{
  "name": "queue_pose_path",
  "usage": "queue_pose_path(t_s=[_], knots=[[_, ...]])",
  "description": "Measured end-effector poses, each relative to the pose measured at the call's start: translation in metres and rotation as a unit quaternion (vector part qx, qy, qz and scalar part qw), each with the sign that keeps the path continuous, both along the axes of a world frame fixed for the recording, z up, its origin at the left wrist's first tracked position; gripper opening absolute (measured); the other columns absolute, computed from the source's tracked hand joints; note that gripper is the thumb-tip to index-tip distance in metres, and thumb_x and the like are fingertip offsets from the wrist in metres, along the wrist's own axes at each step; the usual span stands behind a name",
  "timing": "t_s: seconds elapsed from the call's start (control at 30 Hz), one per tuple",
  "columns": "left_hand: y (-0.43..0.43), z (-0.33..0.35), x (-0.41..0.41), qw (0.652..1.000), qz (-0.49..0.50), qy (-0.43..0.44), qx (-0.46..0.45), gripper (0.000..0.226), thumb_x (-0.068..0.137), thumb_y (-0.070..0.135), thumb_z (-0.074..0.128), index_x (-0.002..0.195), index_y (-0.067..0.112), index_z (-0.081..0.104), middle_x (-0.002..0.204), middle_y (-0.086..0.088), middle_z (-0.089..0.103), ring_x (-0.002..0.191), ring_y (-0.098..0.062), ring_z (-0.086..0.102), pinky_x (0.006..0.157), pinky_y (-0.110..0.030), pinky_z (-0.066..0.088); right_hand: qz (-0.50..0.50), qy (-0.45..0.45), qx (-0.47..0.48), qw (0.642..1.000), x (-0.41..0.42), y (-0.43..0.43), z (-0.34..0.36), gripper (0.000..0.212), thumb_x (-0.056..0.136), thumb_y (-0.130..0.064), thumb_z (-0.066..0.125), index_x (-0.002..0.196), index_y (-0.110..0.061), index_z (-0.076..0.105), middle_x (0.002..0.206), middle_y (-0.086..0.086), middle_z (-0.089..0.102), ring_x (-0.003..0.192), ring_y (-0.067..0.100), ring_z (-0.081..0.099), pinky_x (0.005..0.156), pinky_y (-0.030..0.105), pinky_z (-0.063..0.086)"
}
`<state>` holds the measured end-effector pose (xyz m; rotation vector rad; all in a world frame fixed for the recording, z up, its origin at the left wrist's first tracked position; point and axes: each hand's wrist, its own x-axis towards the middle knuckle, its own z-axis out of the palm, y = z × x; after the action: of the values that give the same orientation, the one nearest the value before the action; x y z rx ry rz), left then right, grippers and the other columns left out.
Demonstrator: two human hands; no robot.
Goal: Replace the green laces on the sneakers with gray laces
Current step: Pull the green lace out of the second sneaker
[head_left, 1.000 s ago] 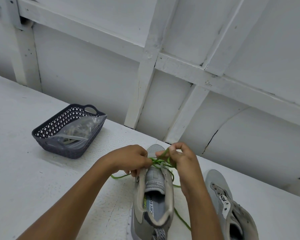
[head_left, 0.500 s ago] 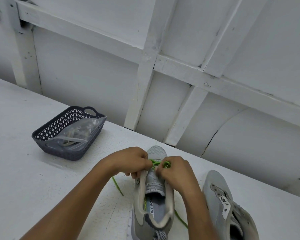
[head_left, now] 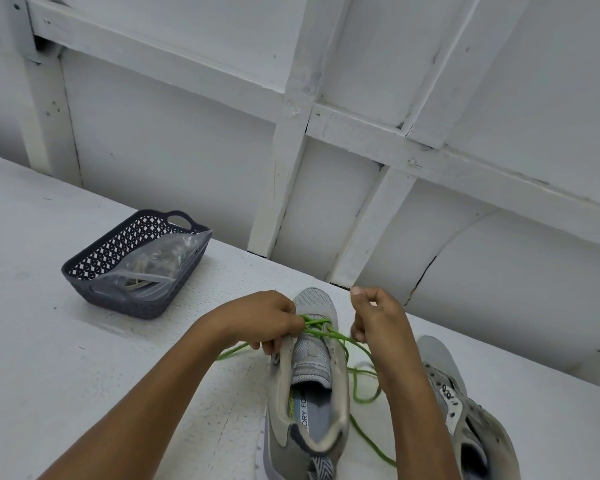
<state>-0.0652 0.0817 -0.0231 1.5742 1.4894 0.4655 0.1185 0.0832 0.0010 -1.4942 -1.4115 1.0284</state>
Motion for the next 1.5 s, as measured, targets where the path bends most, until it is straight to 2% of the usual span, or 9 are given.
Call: queue_pose_path(t_s=[0.17,0.47,0.6,0.73,0.87,1.0,1.17,1.33,1.5], knots=[[0.0,-0.002,0.001,1.0,0.001,-0.006,-0.002,0.014,0.089,0.02,0.053,0.077,0.013,0.056,0.068,-0.005,0.063,0.053,-0.014,0.059,0.051,-0.023,0.039,0.089,-0.304,0.024,0.948,0.013,-0.004,0.004,0.031,0.084,-0.046,0.071,0.066,-0.021,0.066,0.059,-0.009,0.058,0.056,0.004,0.05,0.053,0.022,0.034],[0.0,-0.002,0.002,1.0,0.0,-0.005,-0.005,0.014,0.089,0.021,0.053,0.077,0.013,0.056,0.068,-0.005,0.063,0.053,-0.015,0.059,0.051,-0.023,0.039,0.113,-0.349,-0.039,0.929,0.014,-0.002,0.005,0.046,0.089,-0.043,0.064,0.058,-0.016,0.044,0.046,-0.006,0.035,0.049,0.01,0.034,0.051,0.029,0.025],[0.0,-0.002,0.001,1.0,0.002,-0.008,-0.003,0.014,0.089,0.021,0.053,0.077,0.013,0.056,0.067,-0.004,0.063,0.053,-0.014,0.059,0.052,-0.023,0.04,0.07,-0.152,-0.011,0.986,0.017,-0.004,0.001,0.043,0.088,-0.033,0.07,0.053,-0.022,0.047,0.058,-0.002,0.041,0.057,0.011,0.039,0.063,0.031,0.038],[0.001,-0.002,0.001,1.0,0.0,-0.01,-0.005,0.013,0.089,0.02,0.053,0.078,0.013,0.056,0.068,-0.005,0.063,0.053,-0.015,0.059,0.052,-0.023,0.04,0.057,0.094,-0.005,0.994,0.019,-0.007,0.008,0.033,0.097,-0.019,0.058,0.067,-0.011,0.07,0.084,0.007,0.074,0.092,0.017,0.07,0.093,0.035,0.053],[0.001,-0.001,0.001,1.0,-0.001,-0.011,-0.006,0.014,0.089,0.021,0.053,0.079,0.012,0.057,0.068,-0.005,0.063,0.054,-0.015,0.059,0.052,-0.023,0.04,0.027,0.198,-0.027,0.979,0.02,-0.008,0.008,0.037,0.099,-0.011,0.052,0.062,-0.007,0.046,0.047,0.003,0.035,0.046,0.02,0.052,0.069,0.039,0.058],[0.0,-0.001,0.001,1.0,-0.003,-0.01,-0.008,0.014,0.09,0.022,0.053,0.08,0.012,0.057,0.069,-0.005,0.063,0.054,-0.015,0.059,0.052,-0.023,0.04,-0.013,0.121,-0.028,0.992,0.021,-0.008,-0.002,0.044,0.095,-0.016,0.062,0.06,-0.017,0.034,0.051,0.0,0.024,0.042,0.013,0.022,0.047,0.027,0.032],[0.0,-0.001,-0.001,1.0,0.001,-0.001,-0.009,0.014,0.089,0.021,0.053,0.08,0.011,0.056,0.07,-0.005,0.064,0.055,-0.015,0.058,0.052,-0.023,0.04,0.068,-0.253,-0.028,0.965,0.026,-0.01,-0.006,0.035,0.09,-0.043,0.065,0.074,-0.012,0.059,0.054,-0.01,0.049,0.048,0.005,0.041,0.051,0.025,0.029],[0.0,-0.001,0.0,1.0,0.002,0.002,-0.009,0.014,0.089,0.021,0.053,0.079,0.012,0.056,0.069,-0.005,0.064,0.054,-0.015,0.059,0.052,-0.024,0.04,0.104,-0.25,-0.051,0.961,0.035,-0.012,-0.01,0.045,0.094,-0.044,0.061,0.06,-0.015,0.06,0.041,-0.012,0.039,0.043,0.005,0.034,0.049,0.023,0.027],[0.0,-0.001,0.004,1.0,0.009,0.014,-0.003,0.015,0.088,0.025,0.056,0.08,0.012,0.057,0.068,-0.004,0.065,0.055,-0.015,0.059,0.053,-0.024,0.04,0.072,-0.221,-0.035,0.972,0.034,-0.015,-0.014,0.053,0.086,-0.061,0.062,0.076,-0.009,0.065,0.063,-0.008,0.058,0.053,0.004,0.046,0.058,0.024,0.037]])
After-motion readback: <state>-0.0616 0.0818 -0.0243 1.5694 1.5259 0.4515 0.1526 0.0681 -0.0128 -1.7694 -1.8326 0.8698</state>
